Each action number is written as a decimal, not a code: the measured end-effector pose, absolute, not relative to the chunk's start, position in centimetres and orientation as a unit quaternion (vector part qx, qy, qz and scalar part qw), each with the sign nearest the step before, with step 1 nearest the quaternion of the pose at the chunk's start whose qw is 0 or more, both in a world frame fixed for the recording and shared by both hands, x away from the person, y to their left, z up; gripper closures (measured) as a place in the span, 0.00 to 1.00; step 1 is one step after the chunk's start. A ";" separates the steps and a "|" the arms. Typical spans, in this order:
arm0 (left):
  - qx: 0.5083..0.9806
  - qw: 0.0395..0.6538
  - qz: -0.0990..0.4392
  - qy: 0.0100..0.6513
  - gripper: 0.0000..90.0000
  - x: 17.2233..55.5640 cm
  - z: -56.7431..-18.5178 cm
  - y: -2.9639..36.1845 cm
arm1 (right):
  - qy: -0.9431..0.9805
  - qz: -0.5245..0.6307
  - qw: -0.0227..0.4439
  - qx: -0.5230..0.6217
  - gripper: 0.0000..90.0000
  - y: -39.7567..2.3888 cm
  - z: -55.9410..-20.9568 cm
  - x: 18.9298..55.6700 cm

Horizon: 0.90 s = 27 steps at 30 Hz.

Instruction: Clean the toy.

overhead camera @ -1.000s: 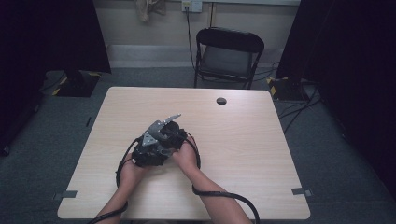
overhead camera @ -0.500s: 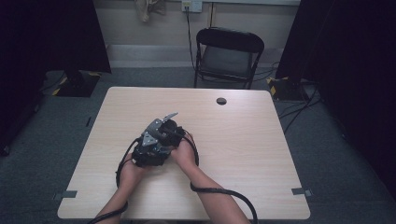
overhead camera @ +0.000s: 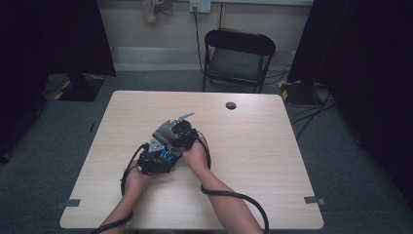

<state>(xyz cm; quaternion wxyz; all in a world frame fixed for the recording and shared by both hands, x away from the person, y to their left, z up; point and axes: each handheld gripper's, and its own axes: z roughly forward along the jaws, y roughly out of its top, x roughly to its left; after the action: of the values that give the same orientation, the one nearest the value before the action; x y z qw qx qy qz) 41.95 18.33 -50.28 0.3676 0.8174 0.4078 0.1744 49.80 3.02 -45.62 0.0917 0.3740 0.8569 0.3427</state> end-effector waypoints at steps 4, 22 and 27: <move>0.818 0.367 0.175 0.408 0.27 42.0 -50.3 18.3 | 0.853 0.340 0.096 0.383 0.77 2.3 -45.7 50.5; 0.817 0.367 0.175 0.408 0.27 42.0 -50.3 18.3 | 0.845 0.338 0.095 0.404 0.77 0.4 -46.3 52.0; 0.817 0.368 0.174 0.408 0.27 42.0 -50.3 18.3 | 0.839 0.336 0.098 0.417 0.77 -0.4 -46.6 52.3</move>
<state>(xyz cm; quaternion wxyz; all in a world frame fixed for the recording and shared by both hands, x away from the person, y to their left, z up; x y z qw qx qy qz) 41.95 18.33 -50.28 0.3676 0.8174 0.4079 0.1743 52.32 -0.37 -46.60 0.0975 0.4169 0.8389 0.3359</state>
